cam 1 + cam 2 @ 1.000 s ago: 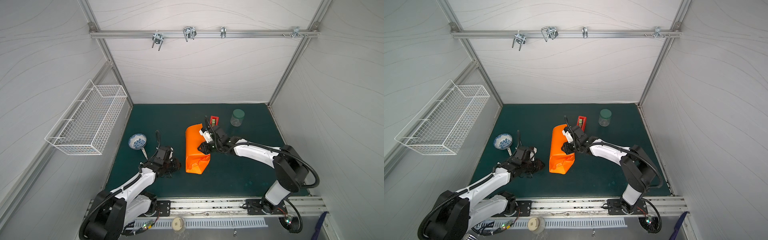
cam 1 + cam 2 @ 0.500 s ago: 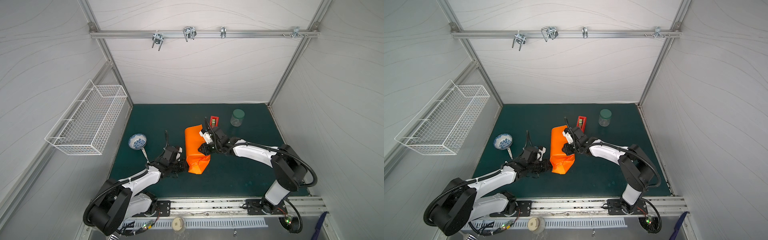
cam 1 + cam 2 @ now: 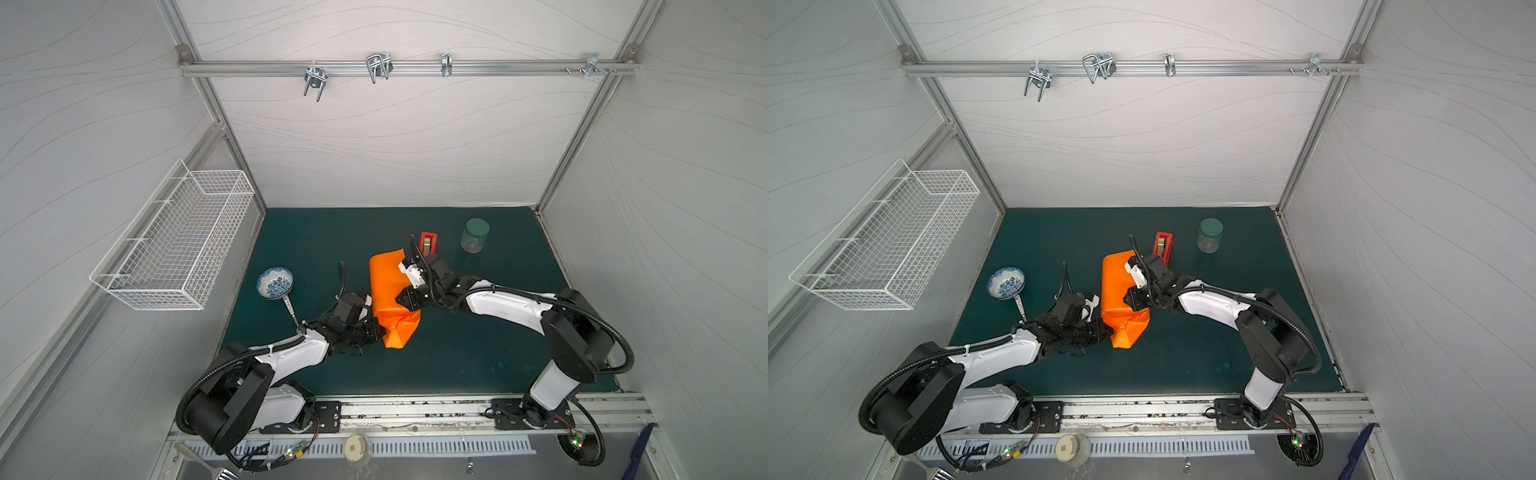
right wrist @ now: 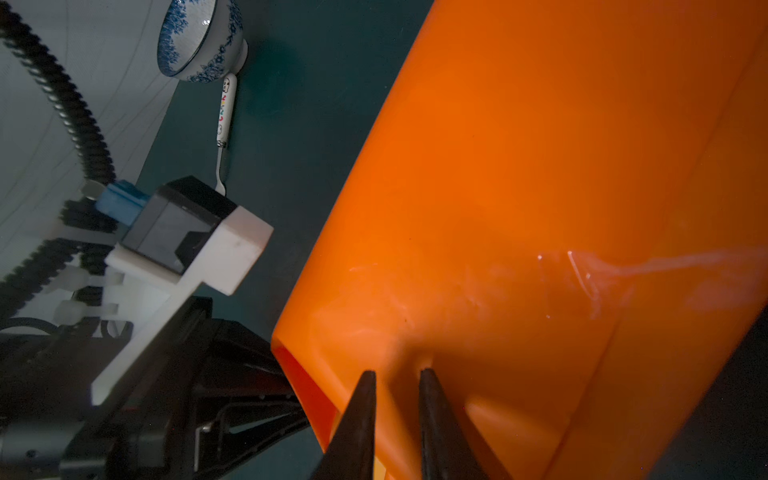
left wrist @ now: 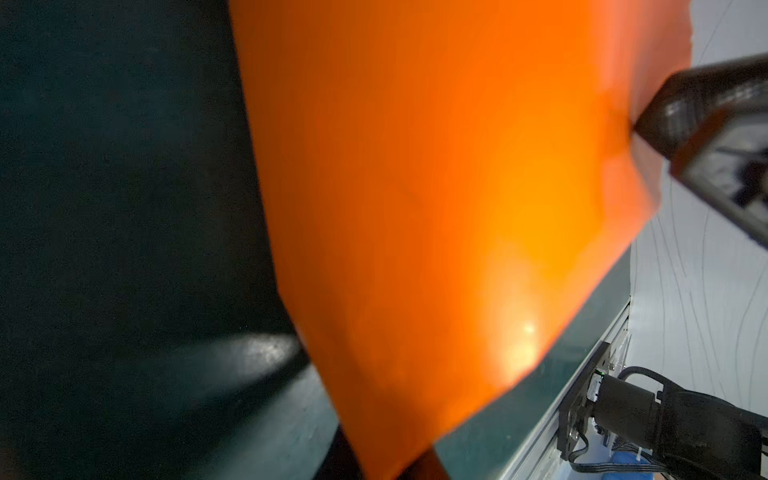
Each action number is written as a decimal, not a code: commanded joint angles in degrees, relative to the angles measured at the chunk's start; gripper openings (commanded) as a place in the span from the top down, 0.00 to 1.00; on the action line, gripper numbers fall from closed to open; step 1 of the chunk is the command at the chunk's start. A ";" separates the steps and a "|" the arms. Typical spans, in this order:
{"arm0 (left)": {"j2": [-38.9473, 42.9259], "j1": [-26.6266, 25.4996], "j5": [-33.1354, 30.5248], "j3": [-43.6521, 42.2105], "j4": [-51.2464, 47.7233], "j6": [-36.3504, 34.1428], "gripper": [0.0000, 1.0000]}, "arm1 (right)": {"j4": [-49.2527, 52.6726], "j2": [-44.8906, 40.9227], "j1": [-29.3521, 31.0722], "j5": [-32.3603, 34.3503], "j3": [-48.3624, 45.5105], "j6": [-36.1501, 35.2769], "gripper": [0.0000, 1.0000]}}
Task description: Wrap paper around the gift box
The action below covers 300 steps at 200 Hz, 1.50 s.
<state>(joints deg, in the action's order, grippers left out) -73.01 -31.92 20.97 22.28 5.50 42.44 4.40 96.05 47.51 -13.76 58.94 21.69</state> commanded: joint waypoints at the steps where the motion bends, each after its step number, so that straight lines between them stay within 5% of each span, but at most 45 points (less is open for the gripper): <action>1: -1.66 -0.46 -1.35 2.32 4.31 1.04 0.87 | 1.40 1.59 -0.02 -0.79 -1.06 0.72 0.79; 151: -9.40 -1.59 -7.90 4.31 7.23 -1.07 0.79 | 0.69 1.73 0.00 -1.71 -1.81 1.01 0.81; 213: -6.71 -1.65 -10.26 3.76 6.42 -1.44 0.70 | 0.43 1.60 0.01 -1.61 -2.47 1.16 0.82; 300: -4.50 -1.64 -13.41 3.61 4.37 -3.13 0.77 | -0.19 1.63 -0.03 -1.81 -2.86 1.42 0.82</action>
<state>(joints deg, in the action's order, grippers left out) -75.90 -33.76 9.50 24.27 7.90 40.14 1.34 96.38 47.48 -15.09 57.67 22.70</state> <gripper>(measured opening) 0.239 0.179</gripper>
